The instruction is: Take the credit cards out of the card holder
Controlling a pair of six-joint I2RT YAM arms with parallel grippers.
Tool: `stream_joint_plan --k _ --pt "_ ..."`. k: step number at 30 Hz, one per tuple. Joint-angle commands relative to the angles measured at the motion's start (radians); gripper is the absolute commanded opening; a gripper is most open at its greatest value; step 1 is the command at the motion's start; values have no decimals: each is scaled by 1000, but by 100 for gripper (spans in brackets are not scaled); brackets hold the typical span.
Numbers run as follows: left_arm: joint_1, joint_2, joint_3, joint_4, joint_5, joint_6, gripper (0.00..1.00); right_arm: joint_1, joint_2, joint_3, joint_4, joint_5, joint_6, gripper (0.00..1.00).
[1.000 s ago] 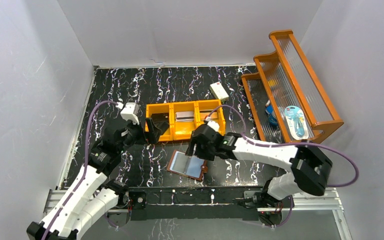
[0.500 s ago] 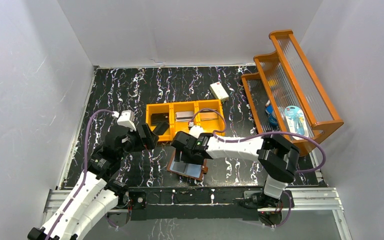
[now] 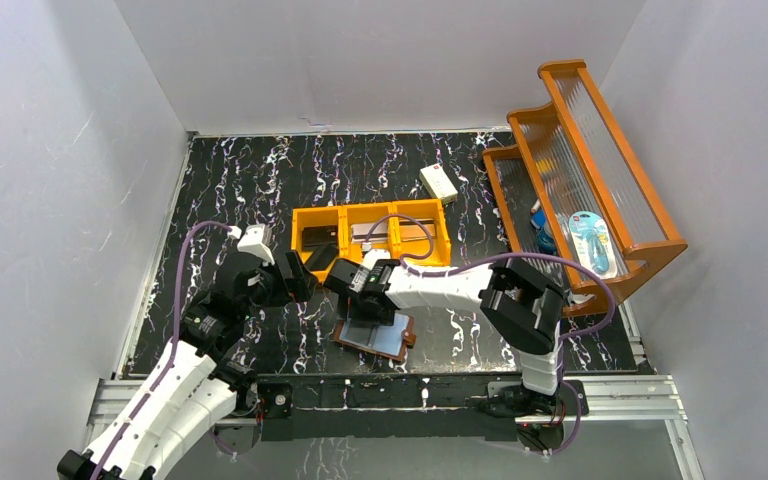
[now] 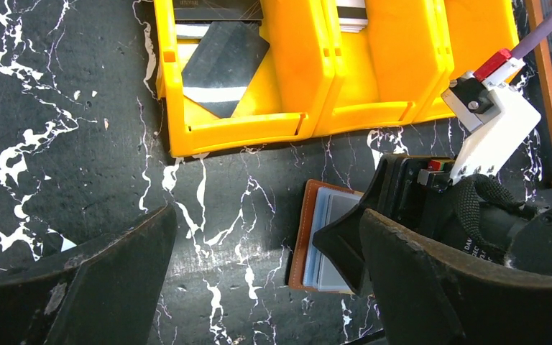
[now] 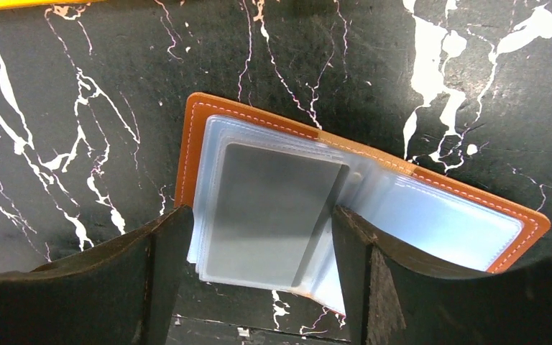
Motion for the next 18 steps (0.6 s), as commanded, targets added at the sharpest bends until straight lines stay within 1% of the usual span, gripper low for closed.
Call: stream_joint_plan --k 1,2,6,10,14,18 --pt "7 4 3 13 11 -7 98 2 35 31 -91 25 31 79" --pt "7 4 2 13 12 -10 98 2 37 24 -93 25 36 78" --pt "7 8 0 14 9 -11 98 2 15 -27 -41 10 41 70" --pt "7 14 1 15 23 -12 98 0 -48 -132 103 -30 37 66" --pt "7 24 -1 29 72 -11 98 -10 -101 -217 206 -70 42 57" --pt "7 41 0 36 135 -23 98 -25 -123 -254 230 -88 48 56"
